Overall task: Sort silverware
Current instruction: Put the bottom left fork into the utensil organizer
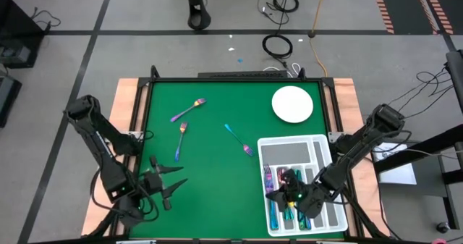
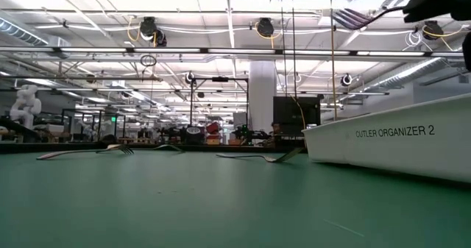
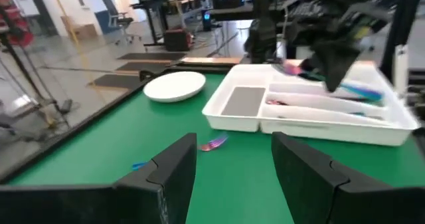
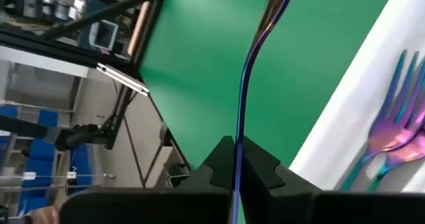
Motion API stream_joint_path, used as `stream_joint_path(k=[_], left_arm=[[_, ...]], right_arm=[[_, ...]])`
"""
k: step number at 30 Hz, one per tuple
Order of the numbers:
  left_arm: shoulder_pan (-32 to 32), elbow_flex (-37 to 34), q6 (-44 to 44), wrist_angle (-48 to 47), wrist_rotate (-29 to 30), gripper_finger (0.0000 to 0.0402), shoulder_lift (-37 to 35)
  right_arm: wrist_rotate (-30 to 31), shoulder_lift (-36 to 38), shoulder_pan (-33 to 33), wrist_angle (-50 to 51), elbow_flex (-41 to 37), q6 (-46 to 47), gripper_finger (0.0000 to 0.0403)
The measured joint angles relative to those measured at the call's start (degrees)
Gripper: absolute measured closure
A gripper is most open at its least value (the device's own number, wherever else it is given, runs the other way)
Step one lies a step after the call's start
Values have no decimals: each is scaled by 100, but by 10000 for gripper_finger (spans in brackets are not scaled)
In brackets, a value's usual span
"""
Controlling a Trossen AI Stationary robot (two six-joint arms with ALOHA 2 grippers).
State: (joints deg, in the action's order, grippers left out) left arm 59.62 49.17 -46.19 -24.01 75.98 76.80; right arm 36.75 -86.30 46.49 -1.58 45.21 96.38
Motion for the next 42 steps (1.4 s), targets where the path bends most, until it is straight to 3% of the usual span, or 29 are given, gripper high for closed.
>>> stream_joint_path(k=[5, 11, 17, 22, 42], left_arm=[[-200, 0, -432, -892, -12, 203, -49], [-350, -98, -2681, -2984, 83, 203, -49], [-337, -545, -3894, -3560, 119, 203, -150], [-340, -747, -4051, -3502, -77, 203, -359], [-341, -754, -4046, -3337, -220, 203, -368]], right_arm=[[371, 19, 86, -88, 9, 52, 403], [423, 15, 89, -83, 9, 338, 403], [405, 4, 146, 239, 12, 850, 403], [81, -255, 152, 775, 15, 1632, 403], [-1109, -850, 36, 609, 15, 1907, 403]])
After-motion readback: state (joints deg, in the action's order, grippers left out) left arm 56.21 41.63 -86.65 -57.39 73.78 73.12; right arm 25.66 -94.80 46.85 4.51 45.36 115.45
